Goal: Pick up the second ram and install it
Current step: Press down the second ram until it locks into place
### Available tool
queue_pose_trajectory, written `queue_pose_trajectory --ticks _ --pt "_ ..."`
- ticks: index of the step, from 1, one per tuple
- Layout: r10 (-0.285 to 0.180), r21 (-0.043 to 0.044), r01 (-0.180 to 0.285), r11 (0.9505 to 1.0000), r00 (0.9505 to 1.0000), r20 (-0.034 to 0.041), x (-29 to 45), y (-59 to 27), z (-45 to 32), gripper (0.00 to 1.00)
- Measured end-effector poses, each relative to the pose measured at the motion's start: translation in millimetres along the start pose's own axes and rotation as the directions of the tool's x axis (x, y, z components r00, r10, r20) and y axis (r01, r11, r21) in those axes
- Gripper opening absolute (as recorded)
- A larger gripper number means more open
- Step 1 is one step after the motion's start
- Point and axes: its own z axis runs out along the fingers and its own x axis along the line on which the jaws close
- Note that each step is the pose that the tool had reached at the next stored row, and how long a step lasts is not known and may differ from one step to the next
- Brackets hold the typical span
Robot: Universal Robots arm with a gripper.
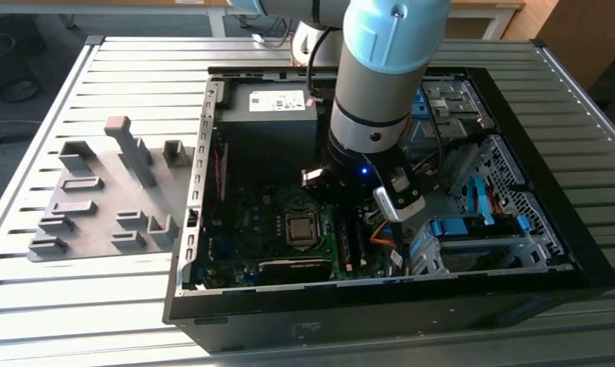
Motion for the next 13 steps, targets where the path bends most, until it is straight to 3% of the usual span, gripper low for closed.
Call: queue_pose_trajectory --ticks 3,6,13 --pt "0.0 0.0001 0.0 1.0 1.0 0.0 0.0 0.0 0.0 0.27" --pt "0.0 -0.0001 0.0 1.0 1.0 0.0001 0.0 0.1 -3.2 0.27" --pt "0.0 0.0002 0.0 1.0 1.0 -0.0007 0.3 0.6 -28.5 0.27"
